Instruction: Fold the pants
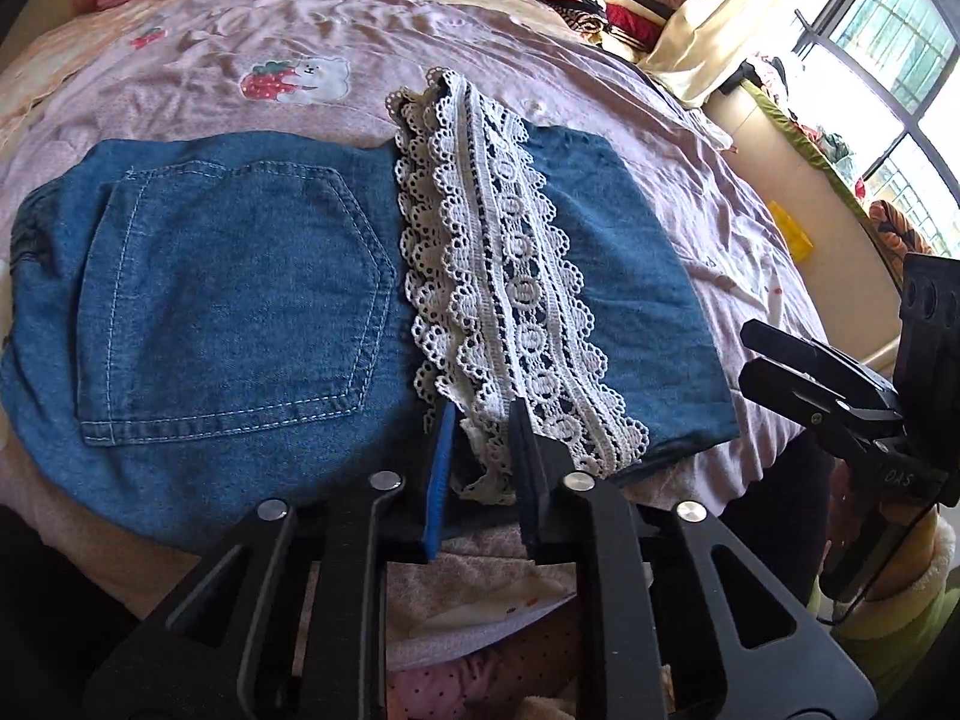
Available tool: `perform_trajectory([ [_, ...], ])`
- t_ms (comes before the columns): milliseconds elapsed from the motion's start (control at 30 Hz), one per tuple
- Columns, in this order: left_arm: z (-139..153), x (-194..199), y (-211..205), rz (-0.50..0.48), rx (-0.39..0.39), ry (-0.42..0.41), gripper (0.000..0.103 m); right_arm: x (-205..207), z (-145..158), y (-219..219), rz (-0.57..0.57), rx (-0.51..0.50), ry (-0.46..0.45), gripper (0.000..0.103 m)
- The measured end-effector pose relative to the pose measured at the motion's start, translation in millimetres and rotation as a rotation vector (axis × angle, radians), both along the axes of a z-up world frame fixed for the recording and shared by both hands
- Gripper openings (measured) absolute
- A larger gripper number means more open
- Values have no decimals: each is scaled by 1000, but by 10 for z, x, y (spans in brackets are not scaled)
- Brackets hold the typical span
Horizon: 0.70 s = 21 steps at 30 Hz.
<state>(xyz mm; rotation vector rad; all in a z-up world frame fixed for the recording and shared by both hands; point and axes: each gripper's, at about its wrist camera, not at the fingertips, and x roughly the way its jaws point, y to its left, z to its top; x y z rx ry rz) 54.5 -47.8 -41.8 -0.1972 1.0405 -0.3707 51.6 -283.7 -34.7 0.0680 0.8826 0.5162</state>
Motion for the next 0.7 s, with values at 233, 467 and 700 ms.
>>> perform_trajectory([
  [233, 67, -134, -23, -8, 109, -48, 0, -26, -29, 81, 17, -26, -6, 78],
  [467, -49, -92, 26, 4, 119, -25, 0, 37, -234, 213, 23, -110, 19, 78],
  [700, -46, -99, 22, 11, 119, -25, 0, 47, -403, 291, 16, -178, 29, 78],
])
